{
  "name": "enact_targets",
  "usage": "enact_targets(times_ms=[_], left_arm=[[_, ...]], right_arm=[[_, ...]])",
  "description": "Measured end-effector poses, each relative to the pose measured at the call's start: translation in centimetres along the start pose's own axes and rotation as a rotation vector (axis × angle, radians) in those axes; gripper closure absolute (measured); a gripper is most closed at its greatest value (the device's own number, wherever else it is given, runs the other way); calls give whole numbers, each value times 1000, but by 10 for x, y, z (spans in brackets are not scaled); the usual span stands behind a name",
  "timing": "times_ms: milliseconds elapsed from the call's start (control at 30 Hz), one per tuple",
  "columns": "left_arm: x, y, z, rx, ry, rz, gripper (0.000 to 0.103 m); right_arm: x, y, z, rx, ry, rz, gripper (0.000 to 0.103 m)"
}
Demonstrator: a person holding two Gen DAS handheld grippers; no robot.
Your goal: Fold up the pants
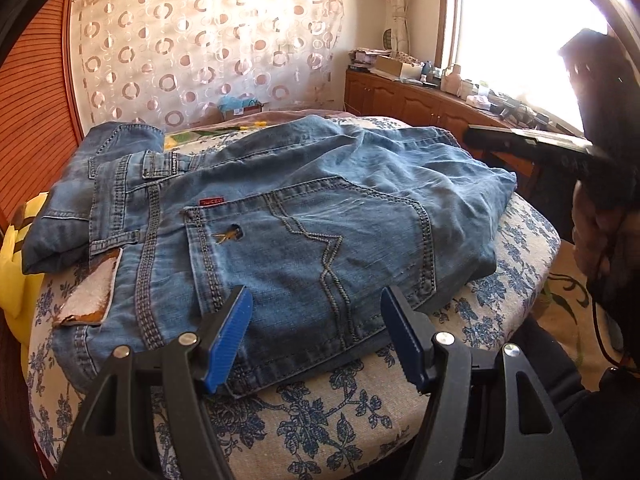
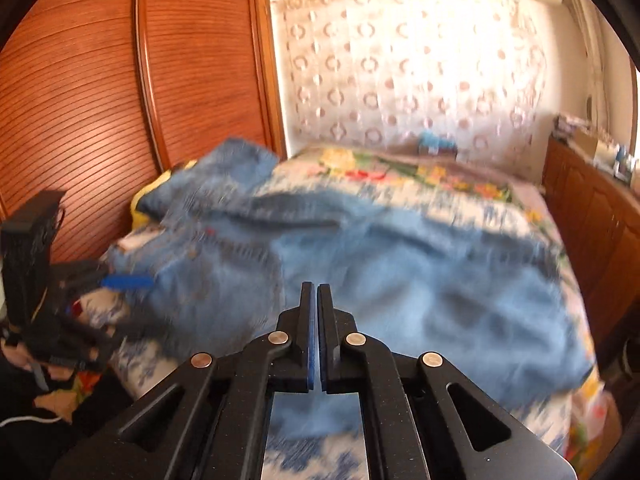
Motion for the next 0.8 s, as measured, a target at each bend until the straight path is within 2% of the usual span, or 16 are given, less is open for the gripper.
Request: enact_targets(times_ms=[100, 200, 267, 333, 400, 633, 800], left_arm=[[1, 1, -4, 4, 7, 6, 37], [3, 4, -5, 6, 8, 14, 37], [4, 4, -6, 2, 7, 17, 37], [5, 4, -6, -1, 2, 20, 37], [6, 4, -6, -2, -3, 23, 37], [8, 4, -6, -4, -14, 29, 37], [11, 5, -4, -9, -13, 35, 37]], right_arm=[[1, -7, -5, 1, -11, 9, 103], [0, 3, -3, -9, -18, 37, 103], [0, 16, 2, -9, -27, 60, 96], [-1, 30, 8, -18, -39, 82, 74], [1, 46, 17, -26, -62, 114, 70], [6, 81, 27, -58, -46, 177, 45], [13, 95, 26, -115, -12, 219, 44]])
Point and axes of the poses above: each gripper's, at about its wrist camera, not at the fingertips, and x roughly the way its jaws point, z to its left, y to its underside, the point moved 8 cm from there along x, roughly the way its jaws point, and after that the axes turned 7 degrees about -z, right-handed, at the moved point
